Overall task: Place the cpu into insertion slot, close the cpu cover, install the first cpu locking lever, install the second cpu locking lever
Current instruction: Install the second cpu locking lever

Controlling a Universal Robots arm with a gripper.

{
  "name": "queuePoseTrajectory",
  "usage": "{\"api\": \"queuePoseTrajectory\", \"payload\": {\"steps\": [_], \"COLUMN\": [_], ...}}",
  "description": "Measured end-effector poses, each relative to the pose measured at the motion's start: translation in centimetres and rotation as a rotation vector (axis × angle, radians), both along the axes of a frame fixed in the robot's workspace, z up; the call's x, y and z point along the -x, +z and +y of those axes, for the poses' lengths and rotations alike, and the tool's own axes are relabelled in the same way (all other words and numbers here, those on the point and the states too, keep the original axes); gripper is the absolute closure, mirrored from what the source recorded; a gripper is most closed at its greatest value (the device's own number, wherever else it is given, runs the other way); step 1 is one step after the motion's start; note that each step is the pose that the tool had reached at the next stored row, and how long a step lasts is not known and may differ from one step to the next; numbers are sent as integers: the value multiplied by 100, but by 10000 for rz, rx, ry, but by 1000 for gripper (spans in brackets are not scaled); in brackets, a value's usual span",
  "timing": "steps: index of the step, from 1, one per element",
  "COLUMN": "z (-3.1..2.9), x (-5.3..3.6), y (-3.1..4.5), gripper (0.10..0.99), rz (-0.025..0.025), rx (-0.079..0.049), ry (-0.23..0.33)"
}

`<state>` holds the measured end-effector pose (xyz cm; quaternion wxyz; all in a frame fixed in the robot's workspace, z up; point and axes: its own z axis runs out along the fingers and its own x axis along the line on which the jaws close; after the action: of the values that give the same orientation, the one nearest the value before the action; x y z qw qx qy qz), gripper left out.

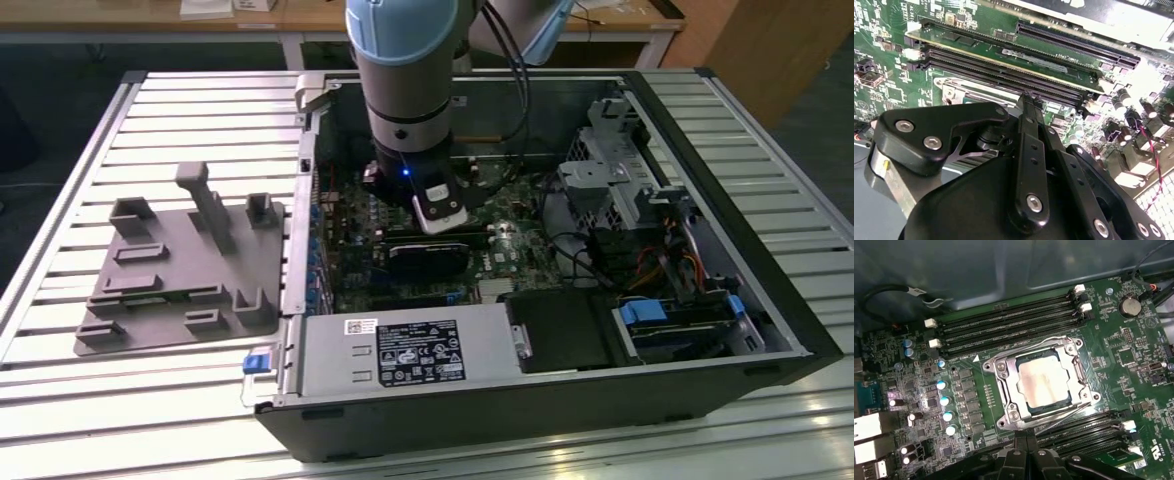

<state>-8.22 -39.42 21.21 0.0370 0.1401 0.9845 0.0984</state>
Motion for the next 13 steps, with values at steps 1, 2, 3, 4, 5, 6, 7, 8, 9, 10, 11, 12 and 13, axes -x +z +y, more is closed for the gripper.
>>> {"api": "queuePoseTrajectory", "payload": {"steps": [1,2,3,4,5,6,7,8,9,10,11,12,13], "z": [-11,-19,-25,-30,-32,-33,-33,-33,-33,-33,-33,-32,-32], "x": [1,3,5,8,14,23,35,47,57,68,78,83,87], "y": [-5,-12,-20,-29,-36,-43,-50,-58,-65,-73,-82,-90,-99], "gripper": [984,984,984,984,984,984,984,984,984,984,984,984,984], "rz": [0,-1,-1,-1,-2,-2,-3,-4,-4,-5,-5,-5,-6], "rx": [-57,-112,-173,-237,-301,-359,-403,-446,-489,-525,-561,-589,-617], "ry": [0,0,0,-1,-1,-1,0,1,0,0,0,-1,0]}}
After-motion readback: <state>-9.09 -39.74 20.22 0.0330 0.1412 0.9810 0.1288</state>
